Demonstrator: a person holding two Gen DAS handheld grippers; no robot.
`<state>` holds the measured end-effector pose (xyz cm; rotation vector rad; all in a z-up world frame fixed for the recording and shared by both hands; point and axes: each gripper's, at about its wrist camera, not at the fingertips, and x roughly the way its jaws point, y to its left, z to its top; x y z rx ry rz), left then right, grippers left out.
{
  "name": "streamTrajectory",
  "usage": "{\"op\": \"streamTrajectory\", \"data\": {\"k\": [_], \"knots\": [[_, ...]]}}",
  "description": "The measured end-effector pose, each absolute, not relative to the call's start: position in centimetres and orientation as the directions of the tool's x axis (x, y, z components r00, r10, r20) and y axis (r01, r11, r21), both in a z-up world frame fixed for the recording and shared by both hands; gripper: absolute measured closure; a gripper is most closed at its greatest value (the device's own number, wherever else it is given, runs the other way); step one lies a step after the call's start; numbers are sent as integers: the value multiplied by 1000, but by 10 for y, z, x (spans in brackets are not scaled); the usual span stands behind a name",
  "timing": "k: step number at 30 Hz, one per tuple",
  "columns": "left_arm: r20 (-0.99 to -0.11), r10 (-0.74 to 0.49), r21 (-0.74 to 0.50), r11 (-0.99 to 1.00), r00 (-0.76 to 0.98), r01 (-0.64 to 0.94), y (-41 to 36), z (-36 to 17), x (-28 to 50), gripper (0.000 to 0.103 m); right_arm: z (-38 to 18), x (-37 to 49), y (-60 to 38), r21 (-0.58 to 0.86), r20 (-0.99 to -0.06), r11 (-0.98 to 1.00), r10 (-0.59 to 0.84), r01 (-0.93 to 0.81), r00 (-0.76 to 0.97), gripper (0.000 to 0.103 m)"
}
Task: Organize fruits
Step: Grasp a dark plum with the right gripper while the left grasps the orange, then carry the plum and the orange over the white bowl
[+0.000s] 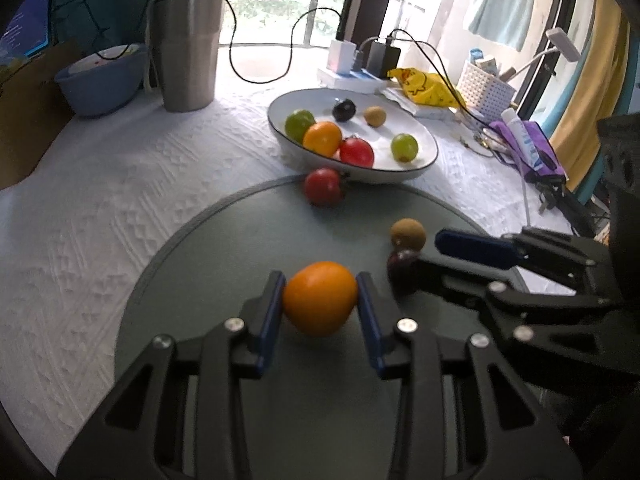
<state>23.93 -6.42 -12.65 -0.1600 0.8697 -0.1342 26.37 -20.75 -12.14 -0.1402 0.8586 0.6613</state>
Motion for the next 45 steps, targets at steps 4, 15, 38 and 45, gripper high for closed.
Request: {"op": "streamTrajectory", "data": {"k": [4,15,38,45], "knots": [[-744,-186,-203,978,642,48,-58,-126,236,66,-127,265,-199,115,-760,796,455,-594,464,66],[-731,-196,-217,975,654,50,-48,-124,232,66,-138,268,-188,49,-784,796,405,-603,470,66],[-707,-159,-172,984,689,51,-60,-96,234,66,-97,263,-210,63,-720,792,458,-608,521,71],[-693,-157,-167,984,704,55,-63,-86,246,66,-86,276,-222,67,-702,799,463,-597,541,71]]}}
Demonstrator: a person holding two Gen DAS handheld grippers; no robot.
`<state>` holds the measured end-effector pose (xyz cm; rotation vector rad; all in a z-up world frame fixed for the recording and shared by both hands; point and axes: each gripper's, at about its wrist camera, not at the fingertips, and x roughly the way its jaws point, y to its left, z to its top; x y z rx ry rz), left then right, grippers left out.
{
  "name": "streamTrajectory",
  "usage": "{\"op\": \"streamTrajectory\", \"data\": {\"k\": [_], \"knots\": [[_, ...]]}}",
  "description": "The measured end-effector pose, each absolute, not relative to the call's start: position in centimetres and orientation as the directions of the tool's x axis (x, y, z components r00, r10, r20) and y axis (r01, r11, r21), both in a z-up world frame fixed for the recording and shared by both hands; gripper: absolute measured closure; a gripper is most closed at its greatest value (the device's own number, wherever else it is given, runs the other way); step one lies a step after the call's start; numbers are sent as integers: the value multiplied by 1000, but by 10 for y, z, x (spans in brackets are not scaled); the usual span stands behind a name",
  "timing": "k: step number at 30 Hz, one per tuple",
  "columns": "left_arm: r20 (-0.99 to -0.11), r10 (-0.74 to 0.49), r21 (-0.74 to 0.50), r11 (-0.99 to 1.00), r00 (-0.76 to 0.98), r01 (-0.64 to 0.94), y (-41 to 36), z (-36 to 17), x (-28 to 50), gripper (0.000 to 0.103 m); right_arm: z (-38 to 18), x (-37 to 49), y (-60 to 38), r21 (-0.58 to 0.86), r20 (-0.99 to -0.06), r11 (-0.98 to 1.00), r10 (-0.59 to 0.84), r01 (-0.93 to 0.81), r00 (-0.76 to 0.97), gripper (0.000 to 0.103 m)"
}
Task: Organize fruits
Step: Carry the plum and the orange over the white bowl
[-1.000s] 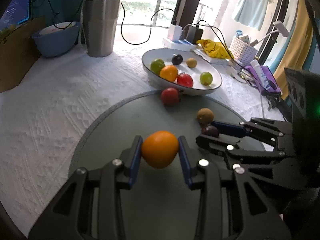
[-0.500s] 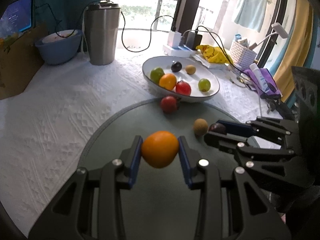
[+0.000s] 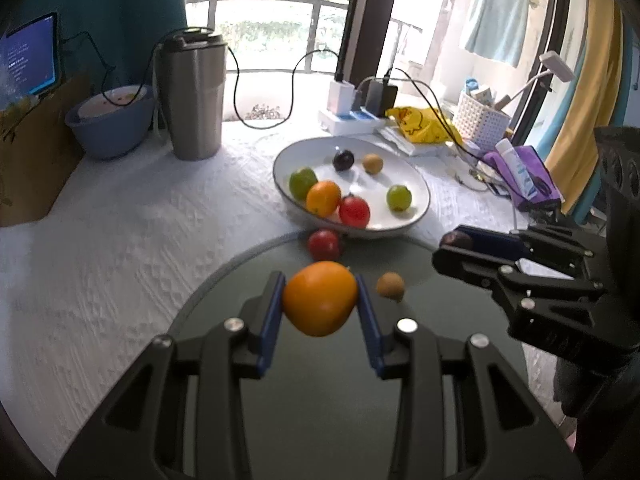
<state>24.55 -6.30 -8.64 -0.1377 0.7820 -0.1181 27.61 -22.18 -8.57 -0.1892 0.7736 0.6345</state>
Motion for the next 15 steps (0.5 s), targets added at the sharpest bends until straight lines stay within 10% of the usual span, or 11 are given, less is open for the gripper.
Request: {"op": "streamTrajectory", "data": {"k": [15], "knots": [[-677,-197,-181,979,709,98,-57,-77,293,66,-68,319,-226,53,-684,823,442,-565,580,71]]}}
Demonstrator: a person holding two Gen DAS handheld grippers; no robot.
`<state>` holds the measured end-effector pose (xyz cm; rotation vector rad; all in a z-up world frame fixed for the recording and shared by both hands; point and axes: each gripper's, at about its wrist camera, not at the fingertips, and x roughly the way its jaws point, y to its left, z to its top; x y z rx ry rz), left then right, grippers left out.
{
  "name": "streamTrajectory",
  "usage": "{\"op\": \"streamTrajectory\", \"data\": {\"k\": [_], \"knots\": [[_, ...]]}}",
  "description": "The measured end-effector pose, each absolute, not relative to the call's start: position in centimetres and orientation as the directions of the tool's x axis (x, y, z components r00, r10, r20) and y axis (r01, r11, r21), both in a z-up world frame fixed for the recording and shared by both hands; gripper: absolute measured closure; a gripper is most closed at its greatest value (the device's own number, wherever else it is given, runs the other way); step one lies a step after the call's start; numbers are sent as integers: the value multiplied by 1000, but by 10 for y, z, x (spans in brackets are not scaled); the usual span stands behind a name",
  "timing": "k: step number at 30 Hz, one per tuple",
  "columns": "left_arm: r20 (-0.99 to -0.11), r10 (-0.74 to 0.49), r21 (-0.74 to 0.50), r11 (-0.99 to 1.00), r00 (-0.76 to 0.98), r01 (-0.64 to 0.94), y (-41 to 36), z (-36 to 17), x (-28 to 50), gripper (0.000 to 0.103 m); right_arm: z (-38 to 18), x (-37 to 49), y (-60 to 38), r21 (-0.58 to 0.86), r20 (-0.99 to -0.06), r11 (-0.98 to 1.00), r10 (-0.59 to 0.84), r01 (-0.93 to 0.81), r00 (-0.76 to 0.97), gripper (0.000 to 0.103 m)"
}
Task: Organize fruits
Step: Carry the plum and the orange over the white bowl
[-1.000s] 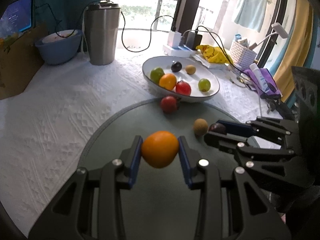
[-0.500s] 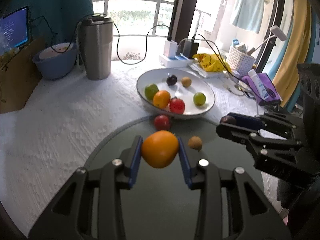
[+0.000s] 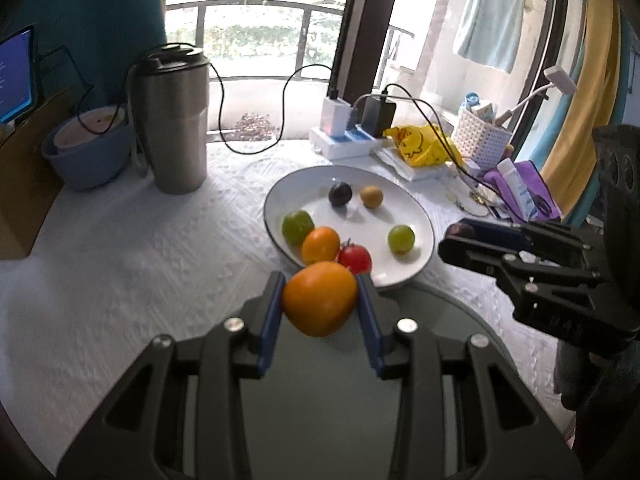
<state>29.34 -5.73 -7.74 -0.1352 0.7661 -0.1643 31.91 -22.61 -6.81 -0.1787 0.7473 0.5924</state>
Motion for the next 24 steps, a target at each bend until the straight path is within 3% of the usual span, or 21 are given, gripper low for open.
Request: {"op": "streamTrajectory", "data": {"k": [24], "knots": [[-704,-222,-173,975,674,141,-48,-98,403,66,-93,407,-209,74,-716,846,414,-528,562,71]]}}
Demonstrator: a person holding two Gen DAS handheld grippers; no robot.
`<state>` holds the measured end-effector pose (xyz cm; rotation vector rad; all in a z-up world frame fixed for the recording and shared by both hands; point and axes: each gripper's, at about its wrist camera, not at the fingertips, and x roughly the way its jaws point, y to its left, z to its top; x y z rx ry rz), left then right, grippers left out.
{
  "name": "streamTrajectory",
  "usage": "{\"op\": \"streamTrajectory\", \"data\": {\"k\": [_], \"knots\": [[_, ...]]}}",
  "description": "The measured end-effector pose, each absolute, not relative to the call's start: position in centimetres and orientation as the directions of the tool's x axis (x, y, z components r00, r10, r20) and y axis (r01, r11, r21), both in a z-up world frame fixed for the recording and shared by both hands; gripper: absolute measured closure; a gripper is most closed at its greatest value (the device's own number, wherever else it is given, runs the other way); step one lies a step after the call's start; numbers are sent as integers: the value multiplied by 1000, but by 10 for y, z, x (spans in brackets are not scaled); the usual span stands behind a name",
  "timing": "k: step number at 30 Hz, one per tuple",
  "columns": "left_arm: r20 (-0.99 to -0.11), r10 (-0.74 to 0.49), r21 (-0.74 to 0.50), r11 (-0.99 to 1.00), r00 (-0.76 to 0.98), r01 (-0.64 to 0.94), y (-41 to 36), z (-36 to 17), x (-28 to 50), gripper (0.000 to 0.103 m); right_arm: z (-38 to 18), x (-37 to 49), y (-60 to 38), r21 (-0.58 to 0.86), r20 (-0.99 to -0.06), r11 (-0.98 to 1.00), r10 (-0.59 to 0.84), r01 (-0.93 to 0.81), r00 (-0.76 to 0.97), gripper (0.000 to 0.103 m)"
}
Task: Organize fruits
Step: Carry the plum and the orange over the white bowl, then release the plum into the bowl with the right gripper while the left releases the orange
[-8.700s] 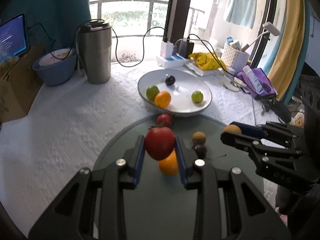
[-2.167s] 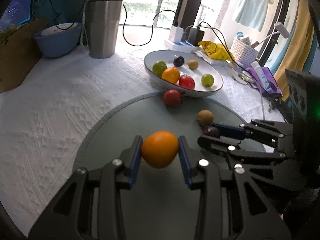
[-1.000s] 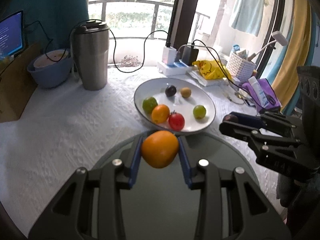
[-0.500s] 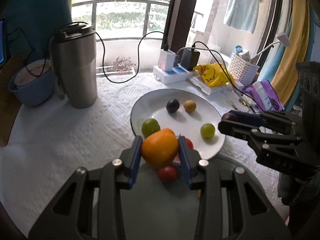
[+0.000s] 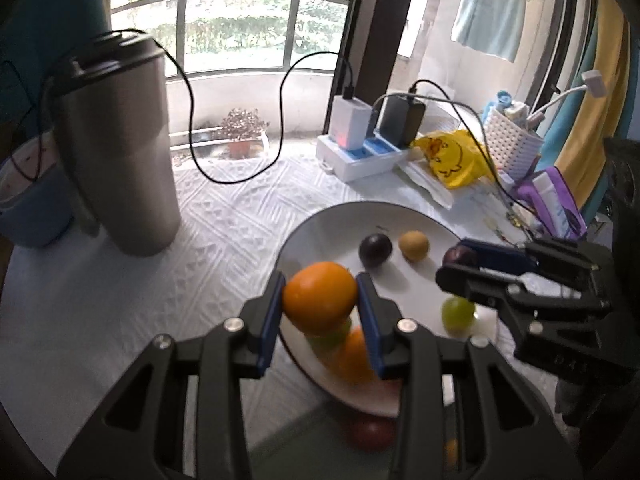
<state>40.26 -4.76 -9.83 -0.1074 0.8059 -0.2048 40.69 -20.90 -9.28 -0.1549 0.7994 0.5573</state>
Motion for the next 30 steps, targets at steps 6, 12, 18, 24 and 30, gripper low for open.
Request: {"op": "streamTrajectory", "data": {"k": [6,12,18,24,30], "knots": [[-713,-232,-179,973,662,149,-51,-107,420,66,-110,425,-206,77,-736,855,396,-512,549,71],[-730,-236,-180,972,641,153,-55,-116,429,65,-117,434,-198,77,-745,853,394,-517,539,71],[-727,-236,-183,972,645,149,-55,-117,428,65,-124,438,-194,69,-750,854,385,-515,538,71],[-719,-232,-189,972,655,137,-52,-111,423,65,-120,438,-198,71,-740,862,383,-501,553,70],[-695,-235,-194,971,680,137,-51,-98,409,64,-107,428,-201,64,-723,865,384,-497,574,69]]}}
